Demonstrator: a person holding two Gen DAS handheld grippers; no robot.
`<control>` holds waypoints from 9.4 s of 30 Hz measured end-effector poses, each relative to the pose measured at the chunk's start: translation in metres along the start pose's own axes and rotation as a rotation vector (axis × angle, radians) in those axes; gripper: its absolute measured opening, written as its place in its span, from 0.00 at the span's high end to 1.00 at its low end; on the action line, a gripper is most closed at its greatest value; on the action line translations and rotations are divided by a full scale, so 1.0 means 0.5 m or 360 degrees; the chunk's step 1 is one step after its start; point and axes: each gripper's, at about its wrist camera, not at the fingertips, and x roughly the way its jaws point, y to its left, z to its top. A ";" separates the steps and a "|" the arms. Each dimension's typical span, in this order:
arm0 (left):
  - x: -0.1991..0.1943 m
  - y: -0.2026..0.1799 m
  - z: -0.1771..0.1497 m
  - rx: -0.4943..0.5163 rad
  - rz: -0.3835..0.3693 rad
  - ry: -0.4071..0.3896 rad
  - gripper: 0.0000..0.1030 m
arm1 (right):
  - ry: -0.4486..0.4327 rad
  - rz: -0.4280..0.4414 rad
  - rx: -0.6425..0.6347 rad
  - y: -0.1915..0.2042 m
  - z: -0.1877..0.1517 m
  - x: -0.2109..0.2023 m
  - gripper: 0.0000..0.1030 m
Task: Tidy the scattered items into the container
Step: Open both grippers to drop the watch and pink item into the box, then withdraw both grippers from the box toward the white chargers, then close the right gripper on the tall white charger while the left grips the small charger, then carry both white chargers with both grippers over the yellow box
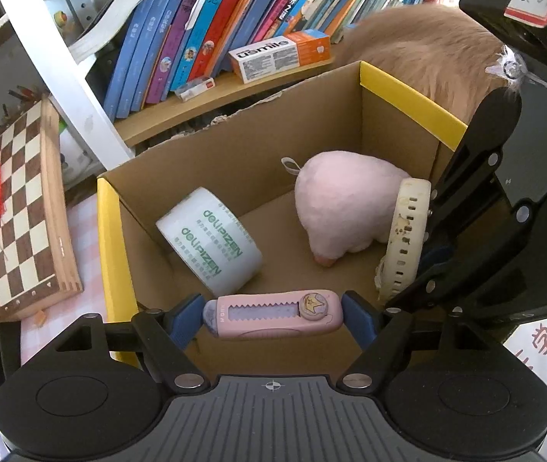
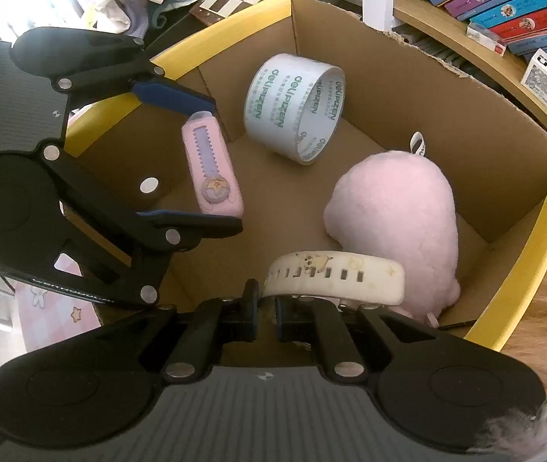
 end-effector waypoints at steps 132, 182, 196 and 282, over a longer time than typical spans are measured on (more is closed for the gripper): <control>-0.171 -0.240 -0.402 -0.0273 -0.0048 -0.0247 0.41 | -0.0498 -0.0602 0.0465 0.363 -0.339 -0.040 0.42; -0.185 -0.205 -0.409 -0.0365 -0.0107 -0.0259 0.61 | -0.0407 -0.0638 0.0579 0.346 -0.355 -0.046 0.72; -0.214 -0.200 -0.419 -0.0342 -0.0109 -0.0309 0.61 | -0.0406 -0.0649 0.0620 0.370 -0.378 -0.053 0.72; -0.087 -0.006 -0.052 -0.0219 0.0114 -0.0298 0.62 | -0.0395 -0.0429 0.0069 0.077 0.011 -0.076 0.72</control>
